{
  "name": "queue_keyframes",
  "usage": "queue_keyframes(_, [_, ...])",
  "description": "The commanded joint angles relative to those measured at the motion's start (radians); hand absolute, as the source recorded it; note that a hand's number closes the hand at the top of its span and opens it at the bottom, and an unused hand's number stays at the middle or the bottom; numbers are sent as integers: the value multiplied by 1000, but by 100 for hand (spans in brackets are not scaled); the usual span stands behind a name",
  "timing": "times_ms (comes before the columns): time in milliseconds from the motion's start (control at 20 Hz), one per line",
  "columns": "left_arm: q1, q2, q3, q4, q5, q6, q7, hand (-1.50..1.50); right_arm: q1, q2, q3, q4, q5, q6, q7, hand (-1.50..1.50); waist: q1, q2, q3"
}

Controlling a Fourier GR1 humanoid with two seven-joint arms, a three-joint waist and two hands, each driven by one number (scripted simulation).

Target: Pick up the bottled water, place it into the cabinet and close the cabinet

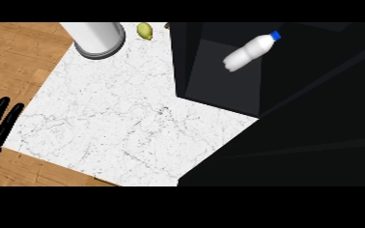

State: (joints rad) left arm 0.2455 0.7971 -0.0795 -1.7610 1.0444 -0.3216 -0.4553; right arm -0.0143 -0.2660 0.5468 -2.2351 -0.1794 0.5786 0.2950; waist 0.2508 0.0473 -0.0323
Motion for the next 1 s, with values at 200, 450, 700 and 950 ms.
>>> queue_keyframes(200, [11,5,5,24,5,-15,6,-150,-207,157,-54,253,32,-135,155,150,-20,1,15])
queue_keyframes(450, [12,-7,17,35,7,-13,-10,-150,-322,236,-167,371,76,-223,151,150,-42,-1,18])
queue_keyframes(700, [21,-5,26,39,23,-20,-5,-150,-521,265,-253,548,108,-402,171,150,-43,-6,24])
queue_keyframes(950, [17,-16,17,50,23,-47,-10,-150,-725,266,-336,757,88,-566,162,150,-44,0,26])
